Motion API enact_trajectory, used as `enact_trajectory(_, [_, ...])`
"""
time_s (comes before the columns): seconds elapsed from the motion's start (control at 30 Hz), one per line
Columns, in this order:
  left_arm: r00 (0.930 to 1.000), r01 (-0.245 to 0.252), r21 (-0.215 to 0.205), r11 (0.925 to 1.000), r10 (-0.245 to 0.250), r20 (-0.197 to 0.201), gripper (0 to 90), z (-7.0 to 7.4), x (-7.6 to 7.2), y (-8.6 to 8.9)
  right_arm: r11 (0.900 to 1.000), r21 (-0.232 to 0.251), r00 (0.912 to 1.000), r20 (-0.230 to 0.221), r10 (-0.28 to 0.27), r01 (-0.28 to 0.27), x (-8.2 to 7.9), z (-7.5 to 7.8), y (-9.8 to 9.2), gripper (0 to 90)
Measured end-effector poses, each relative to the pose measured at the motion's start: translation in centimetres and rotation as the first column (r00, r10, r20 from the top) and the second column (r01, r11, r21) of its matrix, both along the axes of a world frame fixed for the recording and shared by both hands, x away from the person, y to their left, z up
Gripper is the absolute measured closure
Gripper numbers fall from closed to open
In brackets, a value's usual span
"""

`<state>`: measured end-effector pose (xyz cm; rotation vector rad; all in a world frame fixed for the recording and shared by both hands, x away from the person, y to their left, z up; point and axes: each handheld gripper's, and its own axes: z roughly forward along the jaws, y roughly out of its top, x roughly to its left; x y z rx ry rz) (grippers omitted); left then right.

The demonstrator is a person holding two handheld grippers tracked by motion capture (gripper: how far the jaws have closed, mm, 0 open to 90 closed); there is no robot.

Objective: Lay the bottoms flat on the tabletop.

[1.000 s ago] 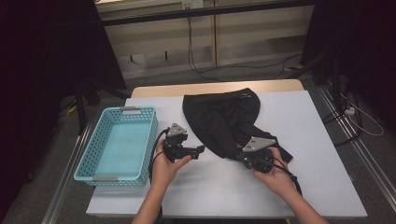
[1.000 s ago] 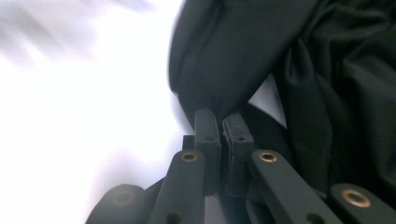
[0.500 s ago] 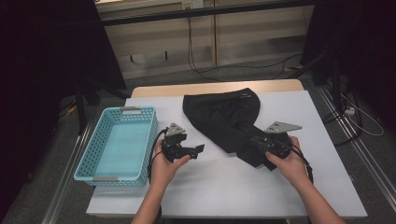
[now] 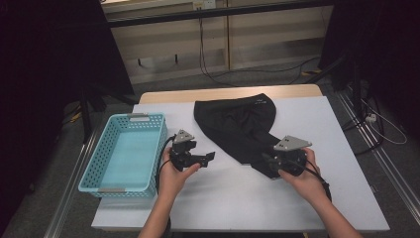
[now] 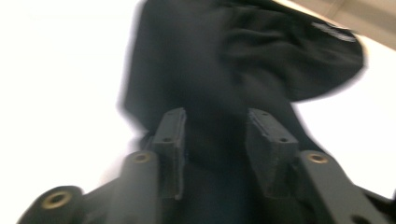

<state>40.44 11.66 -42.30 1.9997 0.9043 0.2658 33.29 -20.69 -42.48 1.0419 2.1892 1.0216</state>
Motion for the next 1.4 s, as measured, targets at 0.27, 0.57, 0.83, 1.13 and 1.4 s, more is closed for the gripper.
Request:
enact_trajectory(0.27, [1.0000,0.009,0.005,0.9999,-0.009,-0.003,14.1,-0.1,-0.2,-0.2,0.991,-0.076,0.9869,-0.127,0.100,-0.110,-0.4,-2.8,3.0,71.7])
enact_trajectory(0.57, [1.0000,0.000,-0.002,1.0000,0.000,0.000,14.1,0.0,-0.1,0.0,0.996,-0.027,0.9870,-0.142,0.077,-0.081,0.6,-3.0,2.4,90.0])
enact_trajectory(0.83, [0.9999,0.009,0.007,0.9999,-0.009,0.006,14.1,0.2,-0.1,-0.3,0.986,0.113,0.9853,-0.101,0.138,-0.126,-1.0,0.4,1.7,90.0])
enact_trajectory(1.13, [0.9998,0.020,0.009,0.9998,-0.020,0.006,14.2,0.2,-0.4,-0.6,0.974,0.180,0.9845,-0.081,0.156,-0.139,-2.0,1.8,0.6,90.0])
enact_trajectory(1.4, [0.9997,0.019,0.001,0.9998,-0.019,0.015,14.3,0.4,-0.3,-0.5,0.968,0.136,0.9654,-0.125,0.229,-0.212,-2.4,0.6,3.0,89.6])
